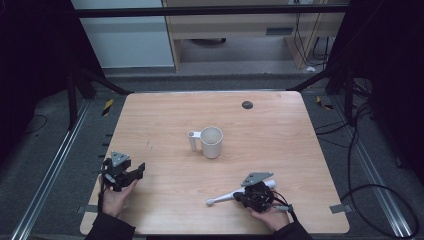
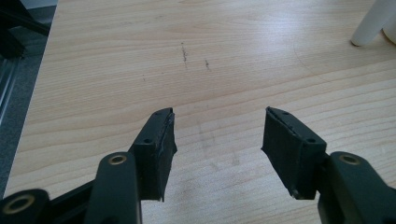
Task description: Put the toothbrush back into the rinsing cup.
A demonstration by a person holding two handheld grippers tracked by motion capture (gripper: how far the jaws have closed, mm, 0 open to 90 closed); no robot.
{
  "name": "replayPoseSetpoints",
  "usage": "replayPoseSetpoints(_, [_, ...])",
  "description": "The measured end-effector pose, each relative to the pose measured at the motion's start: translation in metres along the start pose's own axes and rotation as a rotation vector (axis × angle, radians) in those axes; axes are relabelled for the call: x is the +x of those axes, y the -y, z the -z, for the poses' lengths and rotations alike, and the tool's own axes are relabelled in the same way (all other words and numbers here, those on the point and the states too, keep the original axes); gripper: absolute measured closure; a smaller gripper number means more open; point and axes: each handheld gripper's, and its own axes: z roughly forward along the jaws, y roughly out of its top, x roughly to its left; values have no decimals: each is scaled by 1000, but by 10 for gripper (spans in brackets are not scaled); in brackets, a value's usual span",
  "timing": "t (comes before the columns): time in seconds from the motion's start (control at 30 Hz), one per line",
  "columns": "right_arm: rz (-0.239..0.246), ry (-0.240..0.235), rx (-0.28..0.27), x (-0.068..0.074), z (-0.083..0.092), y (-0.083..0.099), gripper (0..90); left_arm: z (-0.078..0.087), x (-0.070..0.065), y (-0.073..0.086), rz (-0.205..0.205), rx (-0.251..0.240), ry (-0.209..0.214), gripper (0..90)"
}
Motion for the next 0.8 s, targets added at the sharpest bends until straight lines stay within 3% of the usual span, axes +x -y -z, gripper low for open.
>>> replayPoseSetpoints(0.8, [-8,37,-2,-5,-3,-2,900,0,0,0,-1,0,0,428])
